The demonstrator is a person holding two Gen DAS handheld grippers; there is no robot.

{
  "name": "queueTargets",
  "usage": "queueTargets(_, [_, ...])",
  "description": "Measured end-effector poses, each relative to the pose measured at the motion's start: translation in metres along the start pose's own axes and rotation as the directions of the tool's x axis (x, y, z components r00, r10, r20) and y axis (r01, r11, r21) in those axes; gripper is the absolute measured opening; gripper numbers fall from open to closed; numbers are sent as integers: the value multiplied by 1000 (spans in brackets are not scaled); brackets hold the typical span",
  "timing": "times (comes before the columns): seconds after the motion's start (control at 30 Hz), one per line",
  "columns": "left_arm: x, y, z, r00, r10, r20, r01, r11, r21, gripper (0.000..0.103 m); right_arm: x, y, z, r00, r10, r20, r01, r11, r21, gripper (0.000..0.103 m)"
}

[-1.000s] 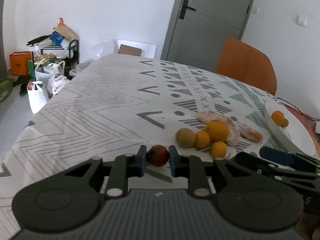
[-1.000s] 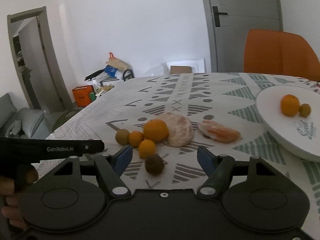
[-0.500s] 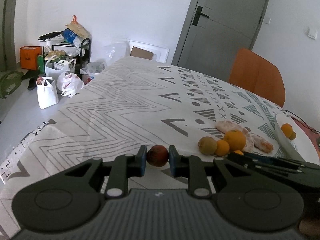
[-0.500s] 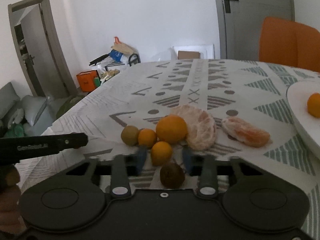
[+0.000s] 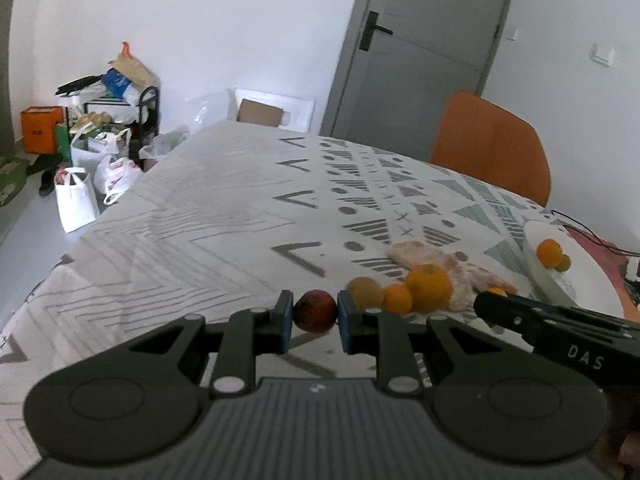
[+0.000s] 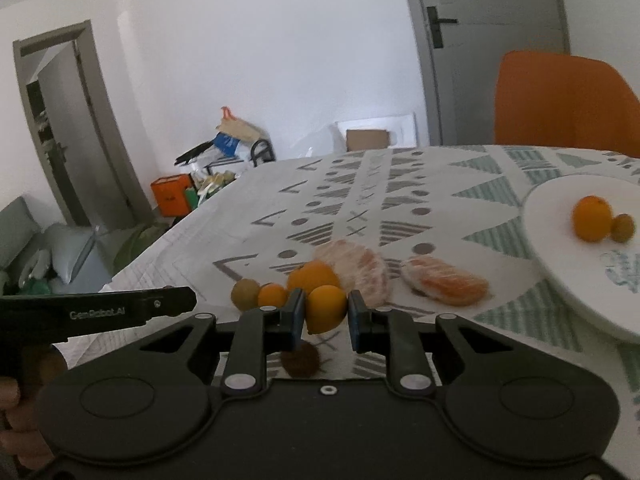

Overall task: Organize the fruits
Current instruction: 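Grasp the red plum with the left gripper while the right gripper grasps a mandarin, then place the plum and mandarin on the white plate and open both grippers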

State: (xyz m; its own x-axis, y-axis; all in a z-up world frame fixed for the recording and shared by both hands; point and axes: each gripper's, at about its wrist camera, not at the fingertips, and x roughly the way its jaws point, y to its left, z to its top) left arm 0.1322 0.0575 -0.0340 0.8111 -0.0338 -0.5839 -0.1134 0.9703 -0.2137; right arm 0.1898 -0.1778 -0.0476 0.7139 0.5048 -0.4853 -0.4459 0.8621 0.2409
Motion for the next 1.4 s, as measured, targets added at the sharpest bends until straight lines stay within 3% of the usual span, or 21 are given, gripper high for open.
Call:
queueTargets(0.57, [10,-78,3,996,-90,-5,90,987,133,22,-47,-63,-8,986,-134,102,124,987,103,21])
queueTargets(1.4, [38,-197,4,988,-153,-35,156,933,326,22,-88,-154,-18,945,-274,178,223,939,262,22])
